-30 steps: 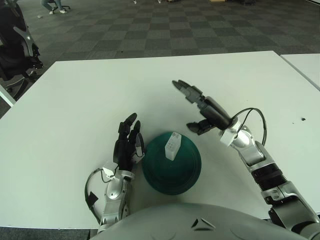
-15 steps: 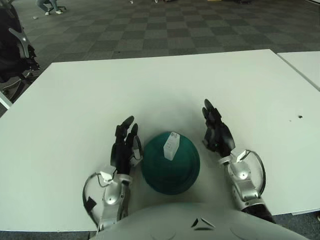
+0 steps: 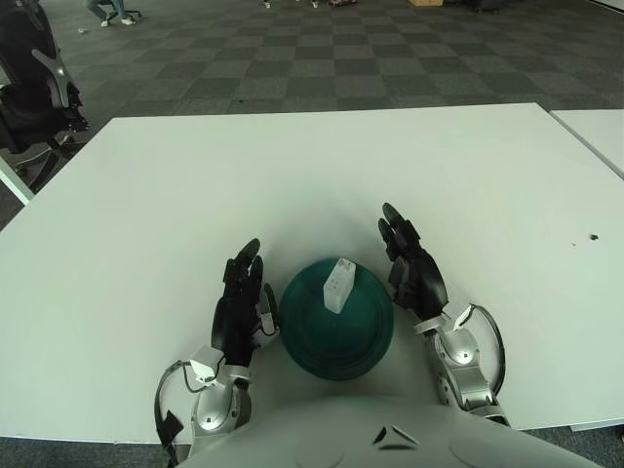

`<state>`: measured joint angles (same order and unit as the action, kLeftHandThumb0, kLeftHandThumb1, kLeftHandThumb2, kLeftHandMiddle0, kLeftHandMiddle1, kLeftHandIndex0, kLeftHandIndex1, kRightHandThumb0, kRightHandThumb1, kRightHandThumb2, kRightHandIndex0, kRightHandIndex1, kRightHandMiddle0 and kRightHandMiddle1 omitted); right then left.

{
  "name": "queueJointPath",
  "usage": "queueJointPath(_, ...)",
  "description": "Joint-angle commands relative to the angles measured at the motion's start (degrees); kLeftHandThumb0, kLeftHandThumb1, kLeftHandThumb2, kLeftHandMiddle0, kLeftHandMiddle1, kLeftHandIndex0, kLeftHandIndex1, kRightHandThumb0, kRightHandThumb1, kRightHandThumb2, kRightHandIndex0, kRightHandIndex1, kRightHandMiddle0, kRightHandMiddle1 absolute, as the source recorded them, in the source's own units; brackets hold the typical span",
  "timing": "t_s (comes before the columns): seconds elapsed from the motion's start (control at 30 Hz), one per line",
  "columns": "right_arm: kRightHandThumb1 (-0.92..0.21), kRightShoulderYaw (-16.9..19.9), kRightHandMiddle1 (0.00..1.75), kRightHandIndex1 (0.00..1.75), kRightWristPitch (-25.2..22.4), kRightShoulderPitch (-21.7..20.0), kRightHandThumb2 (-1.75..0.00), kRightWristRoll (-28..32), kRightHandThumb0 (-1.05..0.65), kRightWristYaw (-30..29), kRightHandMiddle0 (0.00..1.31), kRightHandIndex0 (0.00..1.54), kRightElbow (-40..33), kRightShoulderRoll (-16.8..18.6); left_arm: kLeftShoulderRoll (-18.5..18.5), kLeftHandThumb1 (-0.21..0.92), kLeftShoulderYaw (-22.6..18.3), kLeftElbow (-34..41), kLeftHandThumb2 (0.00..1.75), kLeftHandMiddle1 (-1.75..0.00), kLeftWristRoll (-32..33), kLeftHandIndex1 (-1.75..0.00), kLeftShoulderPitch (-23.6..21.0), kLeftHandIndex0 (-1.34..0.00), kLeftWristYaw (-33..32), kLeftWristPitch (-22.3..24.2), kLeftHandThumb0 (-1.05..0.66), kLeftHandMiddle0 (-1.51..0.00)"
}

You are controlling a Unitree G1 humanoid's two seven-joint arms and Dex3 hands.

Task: Put the charger into the plate.

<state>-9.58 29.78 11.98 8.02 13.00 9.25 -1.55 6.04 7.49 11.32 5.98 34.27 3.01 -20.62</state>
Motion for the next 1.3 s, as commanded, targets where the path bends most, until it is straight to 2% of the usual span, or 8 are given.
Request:
queueJointPath(0.0,-0.92,3.1,0.14,0.0,2.2,0.6,-1.06,4.3,-1.01,3.1,0.0,0.0,11.2,0.8,-0.5,0.92,0.3,1.4,1.04,0.0,-1.3,-0.32,0.7,0.0,-0.7,1.5,-0.91,-0.05)
queueJointPath(0.33,-0.92,4.4,0.14,0.0,2.3,2.9,-1.05,0.4,-1.0,1.6,0.0,0.0,9.7,2.7,-0.6,0.92,0.7,2.0,1.03,0.0,-2.2,-0.29,2.1,0.0,-1.2,1.6,-0.91,-0.04)
queueJointPath(0.5,-0.92,4.5,0.17,0.0,-3.0,5.1,-1.05,-0.8,-1.01,-1.4,0.0,0.0,6.3,3.7,-1.0,0.92,0.7,2.1,1.02,0.0,-2.5,-0.28,2.4,0.0,-1.1,1.8,-0.91,-0.03)
queueJointPath(0.73,-0.92,4.7,0.27,0.0,-12.4,7.6,-1.0,0.9,-0.96,-6.5,0.0,0.0,0.3,8.1,-1.0,0.92,0.0,1.1,1.01,-0.01,-1.4,-0.26,1.5,0.0,-1.1,3.0,-0.92,-0.05)
queueJointPath(0.87,-0.92,4.7,0.3,0.0,-11.5,7.9,-0.98,-0.3,-0.93,-9.1,0.0,0.0,1.3,10.2,-1.1,0.92,-0.7,0.8,1.01,-0.01,-0.8,-0.28,1.1,0.0,-1.0,3.2,-0.92,-0.06)
queueJointPath(0.97,-0.92,4.7,0.29,0.0,-7.3,8.2,-0.96,-1.4,-0.91,-11.9,0.0,0.0,4.0,12.4,-1.3,0.92,-1.5,0.1,1.01,-0.01,-0.7,-0.32,0.0,0.0,-1.1,3.7,-0.91,-0.08)
queueJointPath(1.13,-0.92,4.3,0.27,0.0,-4.7,8.3,-0.94,-1.5,-0.88,-14.7,0.0,0.0,5.1,13.7,-1.6,0.92,-2.1,-0.5,1.01,-0.02,-1.1,-0.36,-0.9,0.0,-1.3,4.3,-0.91,-0.1)
queueJointPath(1.27,-0.92,2.6,0.24,0.0,-3.3,9.3,-0.92,-2.0,-0.87,-17.8,0.0,0.0,5.1,16.0,-1.8,0.92,-3.4,-3.5,1.02,-0.02,-1.3,-0.39,-3.7,0.0,-1.6,3.9,-0.9,-0.11)
